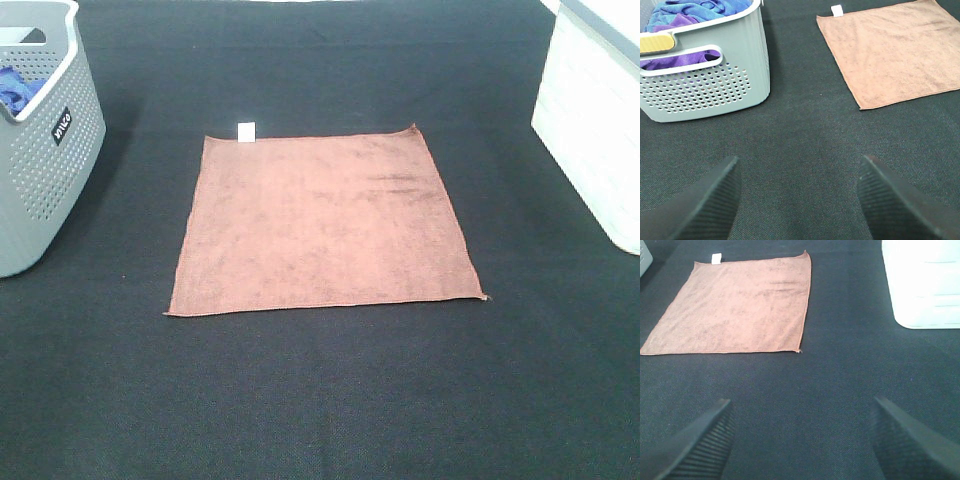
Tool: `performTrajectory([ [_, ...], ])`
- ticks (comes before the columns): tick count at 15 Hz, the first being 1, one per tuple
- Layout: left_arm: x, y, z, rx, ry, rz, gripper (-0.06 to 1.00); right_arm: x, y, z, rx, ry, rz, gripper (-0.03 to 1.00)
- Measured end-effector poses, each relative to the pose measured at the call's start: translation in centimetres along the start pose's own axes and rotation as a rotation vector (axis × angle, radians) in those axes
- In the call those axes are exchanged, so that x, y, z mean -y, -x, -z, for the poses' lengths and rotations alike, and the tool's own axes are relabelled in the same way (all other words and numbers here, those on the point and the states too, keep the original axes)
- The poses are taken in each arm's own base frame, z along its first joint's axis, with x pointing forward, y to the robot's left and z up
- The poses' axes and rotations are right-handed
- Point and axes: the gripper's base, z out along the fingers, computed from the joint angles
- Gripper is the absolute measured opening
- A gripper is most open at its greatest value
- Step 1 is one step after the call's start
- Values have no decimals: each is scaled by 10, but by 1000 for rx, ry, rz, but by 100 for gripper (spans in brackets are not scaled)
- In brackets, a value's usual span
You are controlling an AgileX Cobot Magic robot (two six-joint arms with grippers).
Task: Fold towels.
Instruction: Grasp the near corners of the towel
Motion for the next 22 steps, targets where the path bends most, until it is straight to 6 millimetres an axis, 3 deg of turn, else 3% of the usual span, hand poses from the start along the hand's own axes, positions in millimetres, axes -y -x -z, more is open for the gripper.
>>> performTrajectory([
  [22, 0, 0, 0, 0, 0, 0, 64, 0, 0, 0, 0, 0, 0, 71],
])
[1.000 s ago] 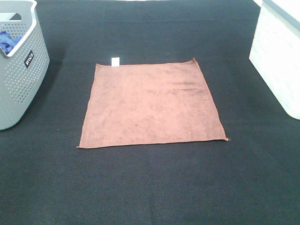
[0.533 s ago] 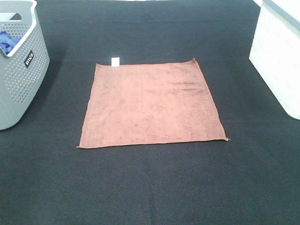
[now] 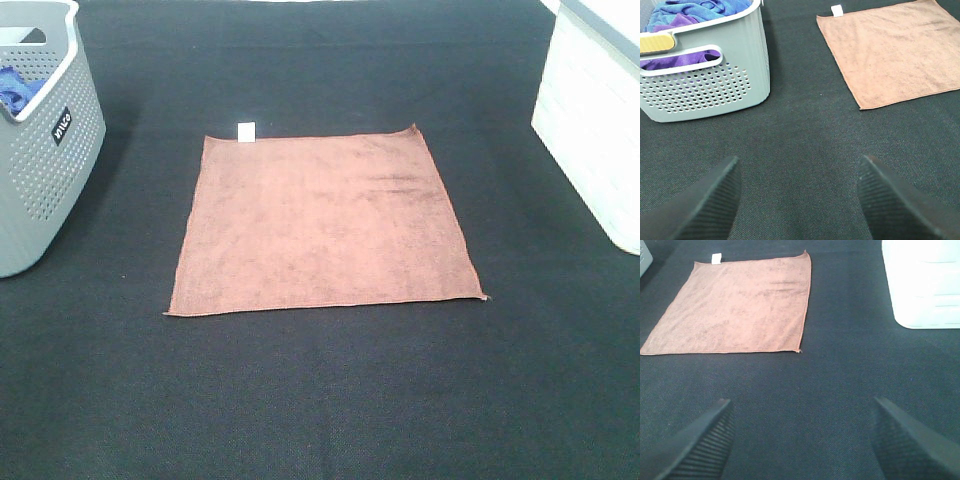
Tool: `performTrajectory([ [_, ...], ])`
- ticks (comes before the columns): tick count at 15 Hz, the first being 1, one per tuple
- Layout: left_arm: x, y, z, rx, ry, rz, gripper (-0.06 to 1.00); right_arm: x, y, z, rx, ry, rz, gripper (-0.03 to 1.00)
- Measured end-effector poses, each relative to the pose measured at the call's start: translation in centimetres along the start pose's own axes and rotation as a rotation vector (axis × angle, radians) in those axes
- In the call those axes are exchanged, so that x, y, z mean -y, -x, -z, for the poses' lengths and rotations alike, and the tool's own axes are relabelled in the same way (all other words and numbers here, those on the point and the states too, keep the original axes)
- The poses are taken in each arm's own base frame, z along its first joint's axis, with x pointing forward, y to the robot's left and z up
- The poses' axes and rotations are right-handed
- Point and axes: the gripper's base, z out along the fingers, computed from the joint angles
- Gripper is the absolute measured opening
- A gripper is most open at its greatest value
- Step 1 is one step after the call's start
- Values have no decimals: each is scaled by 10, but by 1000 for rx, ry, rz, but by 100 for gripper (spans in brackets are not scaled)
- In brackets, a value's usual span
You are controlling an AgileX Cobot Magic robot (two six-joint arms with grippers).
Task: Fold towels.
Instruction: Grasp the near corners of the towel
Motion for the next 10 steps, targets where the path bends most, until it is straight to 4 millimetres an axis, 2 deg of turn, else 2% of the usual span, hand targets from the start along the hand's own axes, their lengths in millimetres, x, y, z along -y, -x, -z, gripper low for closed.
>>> performTrajectory([
  [10, 0, 0, 0, 0, 0, 0, 64, 0, 0, 0, 0, 0, 0, 71],
])
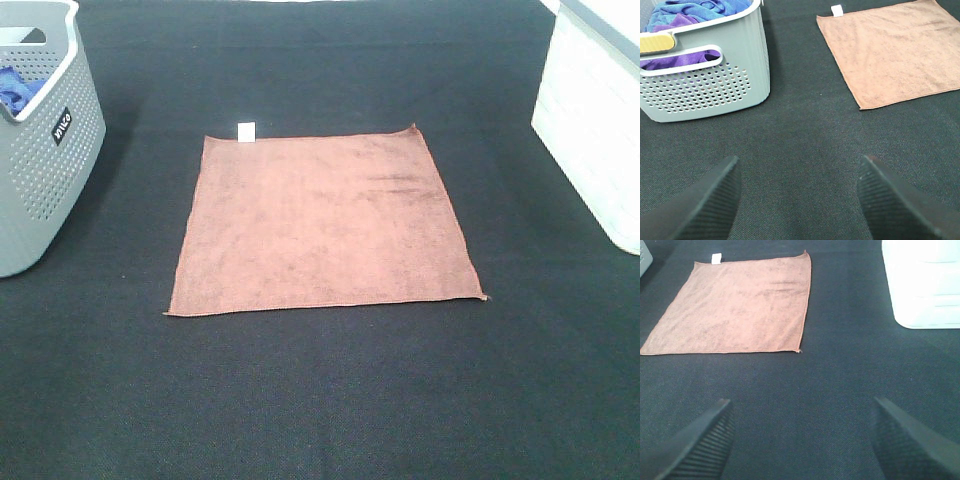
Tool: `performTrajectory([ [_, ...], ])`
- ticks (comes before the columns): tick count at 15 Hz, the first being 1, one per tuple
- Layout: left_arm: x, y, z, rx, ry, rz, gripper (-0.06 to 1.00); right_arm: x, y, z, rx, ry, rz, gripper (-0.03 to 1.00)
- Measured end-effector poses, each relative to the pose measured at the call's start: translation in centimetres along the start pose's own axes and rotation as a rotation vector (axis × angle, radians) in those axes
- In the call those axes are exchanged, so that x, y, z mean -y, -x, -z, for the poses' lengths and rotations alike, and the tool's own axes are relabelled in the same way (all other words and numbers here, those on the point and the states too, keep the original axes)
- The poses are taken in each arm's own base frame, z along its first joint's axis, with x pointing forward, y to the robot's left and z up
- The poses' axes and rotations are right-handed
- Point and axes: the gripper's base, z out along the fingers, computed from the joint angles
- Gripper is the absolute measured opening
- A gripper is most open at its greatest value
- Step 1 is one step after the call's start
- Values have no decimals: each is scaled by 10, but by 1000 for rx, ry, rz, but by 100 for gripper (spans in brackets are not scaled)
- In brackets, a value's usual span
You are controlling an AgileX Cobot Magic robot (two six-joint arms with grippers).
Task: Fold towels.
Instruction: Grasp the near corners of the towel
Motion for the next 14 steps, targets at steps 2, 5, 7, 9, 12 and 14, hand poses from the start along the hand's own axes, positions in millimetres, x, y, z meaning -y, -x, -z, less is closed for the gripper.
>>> performTrajectory([
  [2, 0, 0, 0, 0, 0, 0, 64, 0, 0, 0, 0, 0, 0, 71],
  [5, 0, 0, 0, 0, 0, 0, 64, 0, 0, 0, 0, 0, 0, 71],
  [7, 0, 0, 0, 0, 0, 0, 64, 0, 0, 0, 0, 0, 0, 71],
  [9, 0, 0, 0, 0, 0, 0, 64, 0, 0, 0, 0, 0, 0, 71],
  [12, 0, 0, 0, 0, 0, 0, 64, 0, 0, 0, 0, 0, 0, 71],
  [14, 0, 0, 0, 0, 0, 0, 64, 0, 0, 0, 0, 0, 0, 71],
])
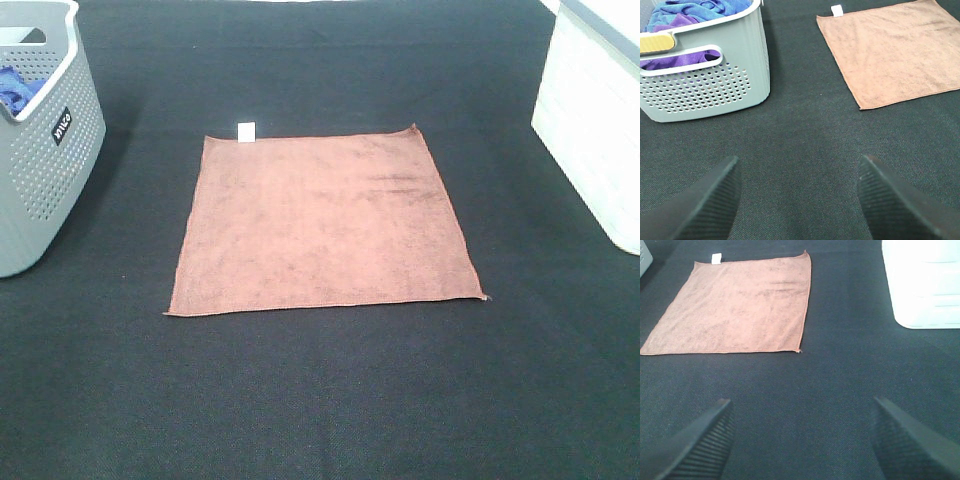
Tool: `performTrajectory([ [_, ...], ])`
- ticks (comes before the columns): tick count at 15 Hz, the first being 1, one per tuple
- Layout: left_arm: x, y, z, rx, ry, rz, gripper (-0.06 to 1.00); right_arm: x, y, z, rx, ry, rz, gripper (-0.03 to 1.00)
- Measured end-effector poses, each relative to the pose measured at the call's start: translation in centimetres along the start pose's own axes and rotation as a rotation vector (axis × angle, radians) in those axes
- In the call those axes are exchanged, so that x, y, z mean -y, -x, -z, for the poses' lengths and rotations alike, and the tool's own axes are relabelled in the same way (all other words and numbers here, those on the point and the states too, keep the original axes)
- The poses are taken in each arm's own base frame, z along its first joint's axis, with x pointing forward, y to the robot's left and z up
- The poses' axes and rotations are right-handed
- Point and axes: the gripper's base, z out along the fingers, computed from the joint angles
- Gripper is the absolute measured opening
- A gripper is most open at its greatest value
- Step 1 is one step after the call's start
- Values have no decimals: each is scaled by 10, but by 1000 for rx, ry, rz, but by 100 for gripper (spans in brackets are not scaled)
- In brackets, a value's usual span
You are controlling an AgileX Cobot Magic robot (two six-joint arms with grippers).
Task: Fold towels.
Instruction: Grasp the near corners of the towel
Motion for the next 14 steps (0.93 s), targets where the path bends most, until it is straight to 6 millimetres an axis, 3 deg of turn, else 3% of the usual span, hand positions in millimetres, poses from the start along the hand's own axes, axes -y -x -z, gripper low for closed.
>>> performTrajectory([
  [9, 1, 1, 1, 9, -13, 16, 64, 0, 0, 0, 3, 0, 0, 71],
  [12, 3, 16, 2, 108, -44, 64, 64, 0, 6, 0, 32, 1, -3, 71],
  [14, 1, 39, -12, 181, -66, 126, 64, 2, 25, -9, 95, -7, -14, 71],
])
